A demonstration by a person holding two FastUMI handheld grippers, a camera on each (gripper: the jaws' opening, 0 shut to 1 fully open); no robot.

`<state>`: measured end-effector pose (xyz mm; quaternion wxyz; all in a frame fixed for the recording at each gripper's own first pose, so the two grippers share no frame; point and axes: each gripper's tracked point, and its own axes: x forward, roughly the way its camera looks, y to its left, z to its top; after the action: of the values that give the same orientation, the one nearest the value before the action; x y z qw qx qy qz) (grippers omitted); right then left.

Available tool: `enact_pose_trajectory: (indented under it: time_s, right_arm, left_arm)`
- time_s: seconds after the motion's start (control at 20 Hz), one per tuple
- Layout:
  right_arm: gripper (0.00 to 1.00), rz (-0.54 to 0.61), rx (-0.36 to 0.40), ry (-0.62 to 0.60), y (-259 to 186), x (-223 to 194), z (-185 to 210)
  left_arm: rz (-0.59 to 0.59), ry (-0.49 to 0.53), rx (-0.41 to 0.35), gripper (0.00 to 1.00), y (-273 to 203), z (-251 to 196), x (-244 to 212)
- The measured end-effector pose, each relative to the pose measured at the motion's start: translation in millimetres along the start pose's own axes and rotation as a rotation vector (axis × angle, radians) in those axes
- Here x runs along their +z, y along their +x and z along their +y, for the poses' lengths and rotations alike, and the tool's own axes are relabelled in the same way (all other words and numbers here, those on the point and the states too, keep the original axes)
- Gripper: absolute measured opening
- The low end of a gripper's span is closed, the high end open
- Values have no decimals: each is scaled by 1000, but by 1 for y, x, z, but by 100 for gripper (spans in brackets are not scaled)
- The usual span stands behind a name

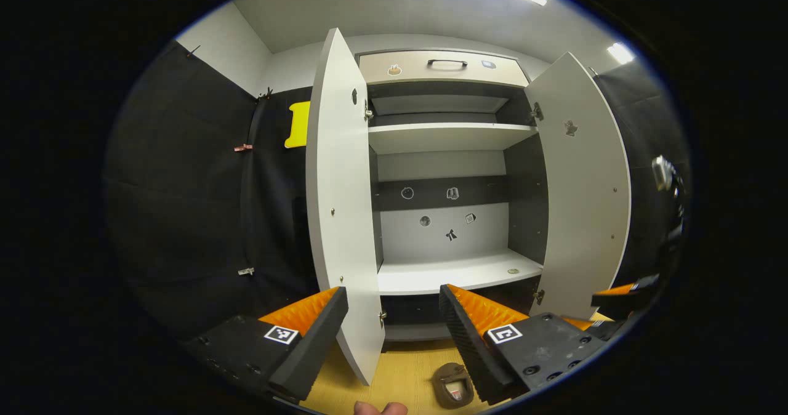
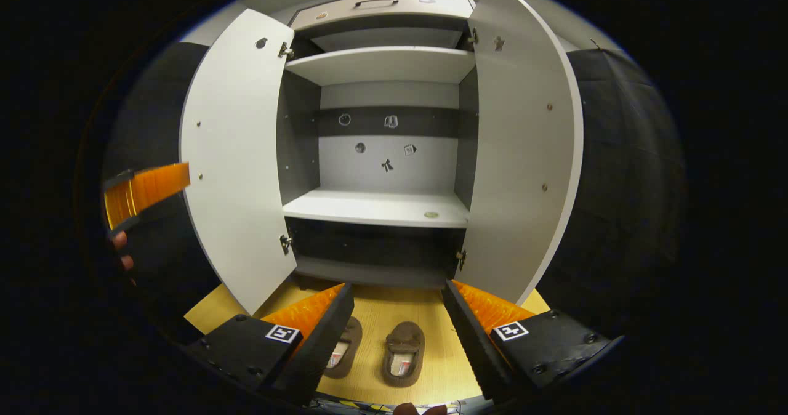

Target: Grab one shoe with the right hand and put it into the shoe cabinet, grab the other shoe with the left hand and put it into the shoe cabinet; then close the right door with the right hand and the left door with the left hand.

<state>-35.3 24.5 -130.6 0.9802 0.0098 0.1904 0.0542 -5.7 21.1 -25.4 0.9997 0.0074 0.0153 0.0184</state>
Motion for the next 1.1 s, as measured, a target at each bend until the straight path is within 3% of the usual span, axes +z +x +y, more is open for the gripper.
enact_pose_trajectory:
  time_s: [0.3, 0.6, 0.95, 1.05, 1.1]
  right_arm:
    - [99, 245, 27, 50, 10, -87, 12]
    - [99, 404, 15, 136, 32, -150, 16]
    - [97, 468, -15, 201, 68, -189, 20]
    - [85, 464, -28, 190, 82, -194, 18]
    - [85, 473, -42, 191, 90, -198, 17]
  left_arm:
    - [44, 7, 11, 95, -5, 11, -27]
    - [83, -9, 17, 95, -4, 18, -51]
    - [135, -21, 43, 95, -2, 28, -79]
    - [147, -27, 47, 95, 0, 31, -87]
    - [154, -28, 51, 95, 1, 32, -90]
